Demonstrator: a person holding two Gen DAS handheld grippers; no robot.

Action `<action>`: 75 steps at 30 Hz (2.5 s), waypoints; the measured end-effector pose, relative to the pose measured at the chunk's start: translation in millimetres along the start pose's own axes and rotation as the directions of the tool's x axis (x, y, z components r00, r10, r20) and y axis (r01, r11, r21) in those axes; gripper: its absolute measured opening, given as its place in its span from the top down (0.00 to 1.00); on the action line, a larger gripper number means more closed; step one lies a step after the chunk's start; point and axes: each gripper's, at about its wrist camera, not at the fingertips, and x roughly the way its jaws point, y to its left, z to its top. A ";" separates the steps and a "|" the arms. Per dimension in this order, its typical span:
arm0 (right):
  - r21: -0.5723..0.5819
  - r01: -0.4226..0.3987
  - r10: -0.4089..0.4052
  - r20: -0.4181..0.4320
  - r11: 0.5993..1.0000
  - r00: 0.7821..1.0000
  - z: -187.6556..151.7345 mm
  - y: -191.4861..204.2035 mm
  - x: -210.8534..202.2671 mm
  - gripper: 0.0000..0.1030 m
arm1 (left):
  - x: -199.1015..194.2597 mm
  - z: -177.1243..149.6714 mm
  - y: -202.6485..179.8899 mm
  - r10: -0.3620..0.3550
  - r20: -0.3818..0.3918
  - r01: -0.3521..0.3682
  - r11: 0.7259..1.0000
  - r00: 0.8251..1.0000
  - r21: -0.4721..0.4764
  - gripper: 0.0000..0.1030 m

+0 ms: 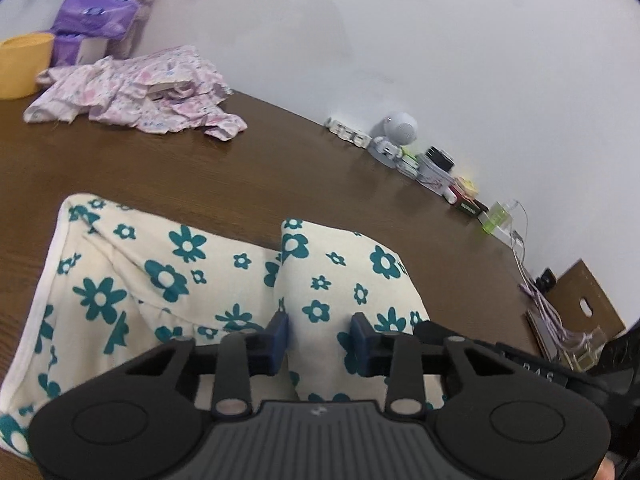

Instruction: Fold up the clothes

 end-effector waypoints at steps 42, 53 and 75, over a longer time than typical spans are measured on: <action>0.150 -0.081 0.093 -0.072 0.985 0.993 39.7 -26.5 30.4 0.66 | 0.4 -4.2 -15.8 0.151 0.069 -0.137 0.974 0.986 -0.179 0.82; 0.159 -0.070 0.083 -0.075 0.985 0.994 48.3 -25.7 43.9 0.66 | 12.6 26.7 -4.0 0.166 0.100 -0.140 0.963 0.981 -0.229 0.55; 0.121 -0.101 0.113 -0.098 0.987 0.989 28.7 -29.4 21.9 0.60 | -9.9 -2.6 5.3 0.121 0.072 -0.089 0.932 0.990 -0.353 0.42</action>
